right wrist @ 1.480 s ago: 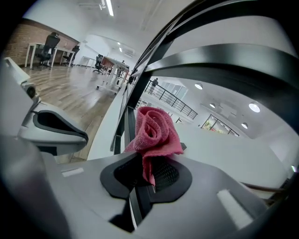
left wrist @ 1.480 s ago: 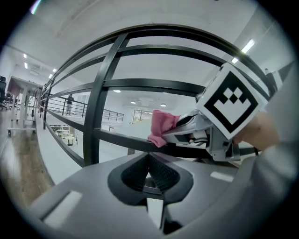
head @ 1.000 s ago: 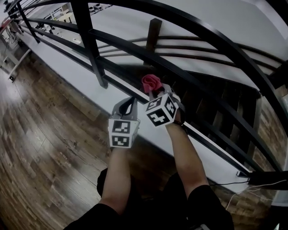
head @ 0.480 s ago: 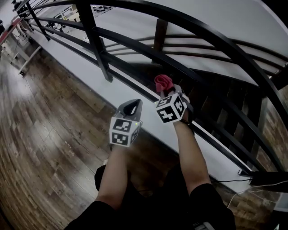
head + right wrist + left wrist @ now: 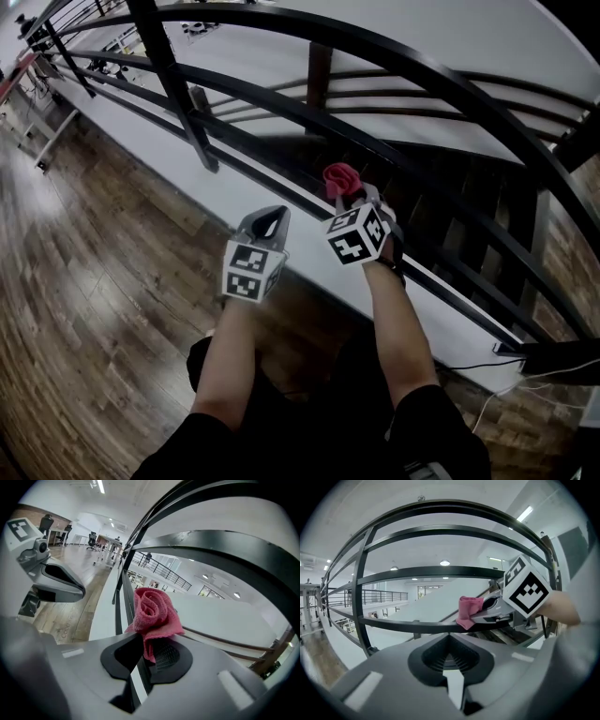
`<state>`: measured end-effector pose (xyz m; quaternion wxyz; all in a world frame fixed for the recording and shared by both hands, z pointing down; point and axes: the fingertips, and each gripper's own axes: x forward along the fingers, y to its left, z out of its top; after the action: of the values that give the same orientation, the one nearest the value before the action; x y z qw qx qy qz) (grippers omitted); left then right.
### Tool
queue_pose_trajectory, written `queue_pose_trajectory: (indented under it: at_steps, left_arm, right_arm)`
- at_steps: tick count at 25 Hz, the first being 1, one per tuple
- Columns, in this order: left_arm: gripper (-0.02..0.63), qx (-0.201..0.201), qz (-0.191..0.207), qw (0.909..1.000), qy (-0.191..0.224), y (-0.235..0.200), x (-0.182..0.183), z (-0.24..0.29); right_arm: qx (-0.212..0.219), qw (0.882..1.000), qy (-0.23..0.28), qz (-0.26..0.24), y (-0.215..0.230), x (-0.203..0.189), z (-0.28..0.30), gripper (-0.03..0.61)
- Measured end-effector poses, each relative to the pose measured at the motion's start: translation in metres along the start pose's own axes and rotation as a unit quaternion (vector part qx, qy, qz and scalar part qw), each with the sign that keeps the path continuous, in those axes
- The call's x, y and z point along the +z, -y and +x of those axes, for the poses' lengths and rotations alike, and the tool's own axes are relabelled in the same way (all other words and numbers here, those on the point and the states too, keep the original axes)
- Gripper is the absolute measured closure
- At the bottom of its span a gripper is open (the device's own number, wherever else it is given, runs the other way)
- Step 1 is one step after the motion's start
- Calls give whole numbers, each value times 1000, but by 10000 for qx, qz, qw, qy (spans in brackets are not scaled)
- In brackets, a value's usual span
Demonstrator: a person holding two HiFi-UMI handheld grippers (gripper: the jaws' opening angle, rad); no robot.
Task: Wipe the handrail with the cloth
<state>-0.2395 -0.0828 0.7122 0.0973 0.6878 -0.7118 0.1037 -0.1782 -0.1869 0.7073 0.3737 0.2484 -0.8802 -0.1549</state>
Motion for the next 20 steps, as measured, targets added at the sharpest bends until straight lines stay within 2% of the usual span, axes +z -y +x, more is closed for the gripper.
queue_pose_trajectory:
  at_steps: [4,11,13,15,17,20]
  left_arm:
    - [614,-291,81,9995,-56,33,-3,12]
    - [614,-740,455,9962,-109,91,-1,24]
    - [614,-779,402,9961,-66,102,-1,25]
    - [614,-897,65,9959,70,112,2,27]
    - [614,-1046,-549,9928,202,120,5,29]
    - [614,-1208,-1493,9804,432,126,10,31]
  right_arm:
    - [-60,10000,-53,7,8,-20,-15,532]
    - [-119,9999,-82,48,22,-50,-42,531]
    - [-143,9998,-94,75,25,-58,-49,531]
    - [-175,9997,-110,103,29,-67,-54,532]
    - [-202,9996,-133,124,33,-75,-61,531]
    - [-224,9995,-133,192,37,-89,-71,531]
